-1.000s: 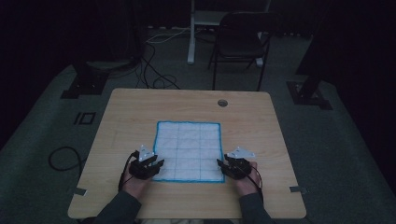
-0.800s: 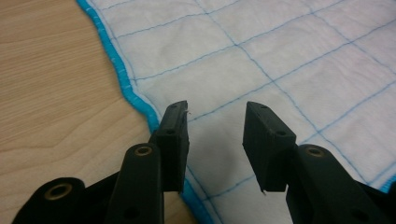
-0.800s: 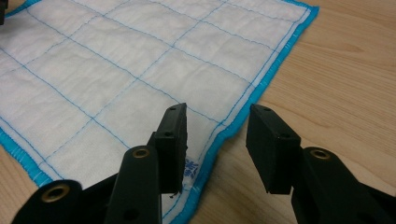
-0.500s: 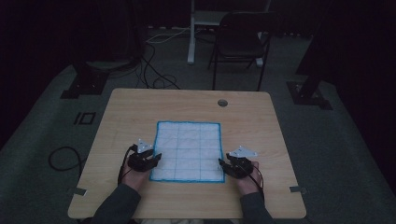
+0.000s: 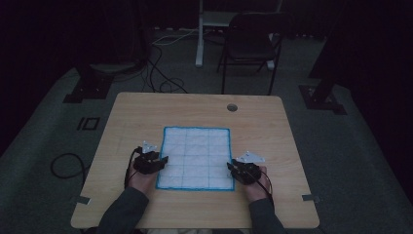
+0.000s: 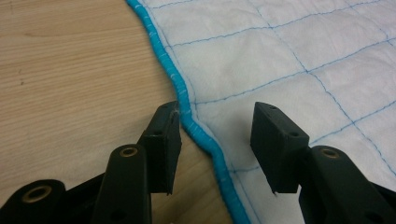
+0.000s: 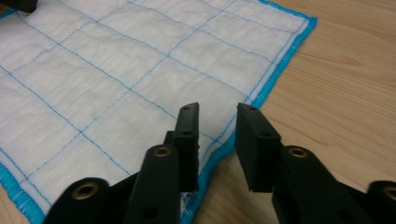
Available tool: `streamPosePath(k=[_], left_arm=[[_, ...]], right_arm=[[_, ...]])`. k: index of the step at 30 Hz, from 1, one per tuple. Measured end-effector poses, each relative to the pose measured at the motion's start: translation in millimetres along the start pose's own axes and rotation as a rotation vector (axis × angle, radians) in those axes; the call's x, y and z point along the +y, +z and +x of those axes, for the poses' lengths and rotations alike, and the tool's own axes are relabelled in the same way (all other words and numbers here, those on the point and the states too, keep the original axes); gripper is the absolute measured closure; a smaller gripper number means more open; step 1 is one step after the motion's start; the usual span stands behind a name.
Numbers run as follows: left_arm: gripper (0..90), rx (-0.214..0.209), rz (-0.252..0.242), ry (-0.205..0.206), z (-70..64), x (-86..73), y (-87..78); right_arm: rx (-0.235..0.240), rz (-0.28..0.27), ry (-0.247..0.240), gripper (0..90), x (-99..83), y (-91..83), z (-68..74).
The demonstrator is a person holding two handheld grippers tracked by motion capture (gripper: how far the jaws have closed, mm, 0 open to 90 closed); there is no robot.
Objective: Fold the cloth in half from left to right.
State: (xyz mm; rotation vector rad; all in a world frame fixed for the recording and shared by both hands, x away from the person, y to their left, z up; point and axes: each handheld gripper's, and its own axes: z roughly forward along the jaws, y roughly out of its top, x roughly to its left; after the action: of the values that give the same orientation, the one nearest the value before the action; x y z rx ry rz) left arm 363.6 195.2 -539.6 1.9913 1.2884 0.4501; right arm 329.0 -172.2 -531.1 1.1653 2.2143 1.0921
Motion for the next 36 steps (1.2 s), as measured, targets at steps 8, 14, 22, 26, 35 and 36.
streamPosePath(k=[8,14,22,26,35,36], left_arm=[[52.9,0.0,-0.02,0.004,-2.9,0.9,4.7],[52.9,0.002,-0.029,0.011,-6.2,3.2,8.9],[63.3,0.035,-0.026,0.047,-18.4,4.2,11.5],[77.8,0.017,-0.028,0.03,-18.6,3.5,11.0],[84.5,-0.001,-0.01,0.012,-9.4,3.6,7.6],[84.7,-0.001,-0.01,0.012,-9.4,3.6,7.6]], right_arm=[[-0.004,0.065,-0.002,77.3,-3.8,14.2,-1.5],[0.004,0.07,-0.003,75.8,-4.6,15.2,-2.3],[0.011,0.069,0.002,75.2,-5.3,15.0,-2.6],[0.013,0.068,0.008,75.1,-5.6,14.8,-2.6],[0.028,0.084,-0.014,75.2,-5.8,12.1,6.3],[0.028,0.084,-0.014,75.2,-5.8,12.1,6.3]])
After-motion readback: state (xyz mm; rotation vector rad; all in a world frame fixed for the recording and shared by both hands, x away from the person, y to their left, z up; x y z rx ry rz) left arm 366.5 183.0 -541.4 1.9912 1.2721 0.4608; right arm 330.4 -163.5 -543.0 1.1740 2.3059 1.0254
